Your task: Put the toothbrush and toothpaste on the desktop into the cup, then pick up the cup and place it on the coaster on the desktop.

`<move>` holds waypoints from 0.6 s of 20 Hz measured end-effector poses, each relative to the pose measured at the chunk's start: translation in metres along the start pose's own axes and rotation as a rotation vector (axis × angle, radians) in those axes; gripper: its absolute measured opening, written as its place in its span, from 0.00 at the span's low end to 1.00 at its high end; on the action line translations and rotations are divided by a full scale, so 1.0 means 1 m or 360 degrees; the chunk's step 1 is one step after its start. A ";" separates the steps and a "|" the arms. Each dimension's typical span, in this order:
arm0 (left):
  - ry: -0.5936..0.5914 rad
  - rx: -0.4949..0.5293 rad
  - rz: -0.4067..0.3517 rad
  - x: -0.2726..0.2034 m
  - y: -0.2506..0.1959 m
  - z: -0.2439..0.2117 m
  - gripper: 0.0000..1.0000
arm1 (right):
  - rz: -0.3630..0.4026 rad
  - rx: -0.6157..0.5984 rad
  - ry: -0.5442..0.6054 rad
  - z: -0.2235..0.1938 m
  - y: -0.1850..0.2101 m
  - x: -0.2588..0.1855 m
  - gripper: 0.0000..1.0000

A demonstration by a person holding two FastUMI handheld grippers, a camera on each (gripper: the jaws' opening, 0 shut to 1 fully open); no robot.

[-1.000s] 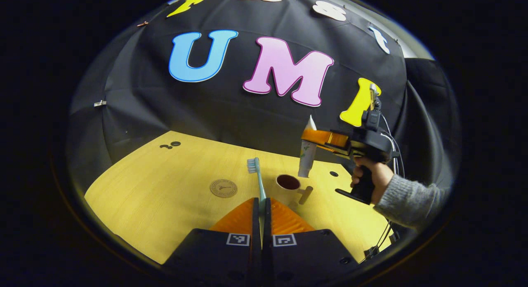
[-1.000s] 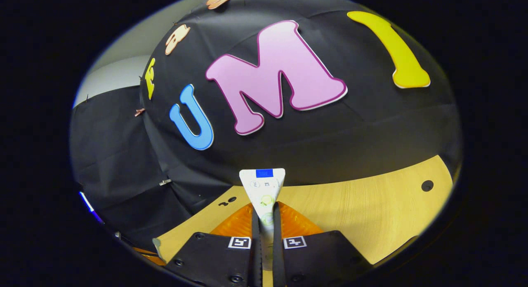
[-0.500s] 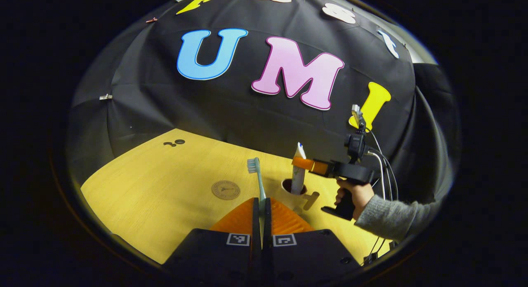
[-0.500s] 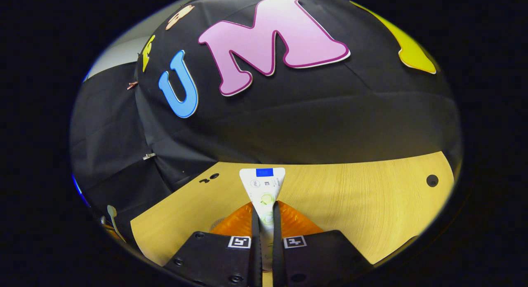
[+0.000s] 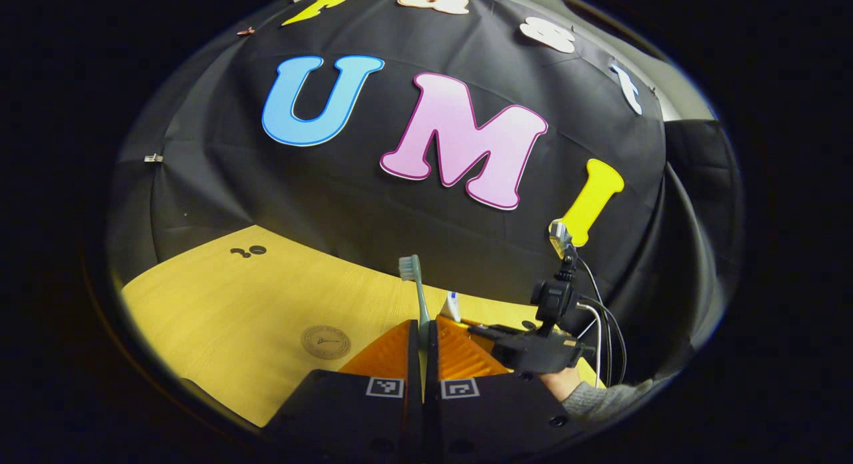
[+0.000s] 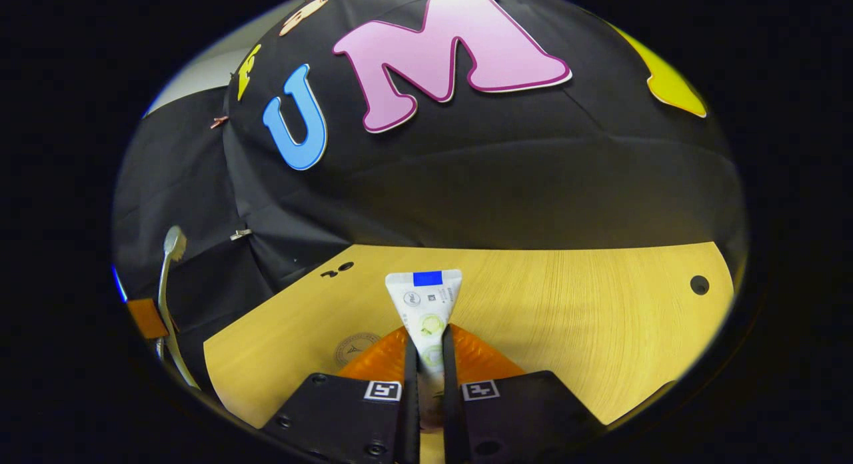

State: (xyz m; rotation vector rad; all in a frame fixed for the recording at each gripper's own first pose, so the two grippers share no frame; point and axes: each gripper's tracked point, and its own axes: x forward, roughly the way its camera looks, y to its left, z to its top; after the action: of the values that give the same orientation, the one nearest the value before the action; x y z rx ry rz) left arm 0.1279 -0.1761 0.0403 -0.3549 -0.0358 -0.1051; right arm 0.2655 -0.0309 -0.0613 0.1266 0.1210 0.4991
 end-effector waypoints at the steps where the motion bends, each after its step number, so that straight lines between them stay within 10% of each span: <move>1: -0.0007 -0.0003 -0.0003 0.004 -0.001 0.000 0.06 | -0.0001 0.0001 0.0039 -0.009 -0.001 -0.001 0.21; 6: -0.0043 -0.0047 -0.0008 0.024 0.001 0.005 0.06 | 0.0040 0.0114 0.0008 -0.006 0.004 -0.016 0.30; 10: -0.0116 -0.0121 -0.0022 0.045 -0.001 0.017 0.06 | 0.0016 0.0188 -0.0099 0.019 -0.009 -0.039 0.66; 12: -0.0157 -0.0128 -0.0025 0.056 -0.004 0.025 0.06 | -0.0012 0.0237 -0.0143 0.028 -0.020 -0.054 0.61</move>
State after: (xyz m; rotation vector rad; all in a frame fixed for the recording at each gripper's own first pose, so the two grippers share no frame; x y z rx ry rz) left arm 0.1824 -0.1761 0.0680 -0.4399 -0.1321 -0.1046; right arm 0.2318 -0.0767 -0.0317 0.2936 0.0703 0.4759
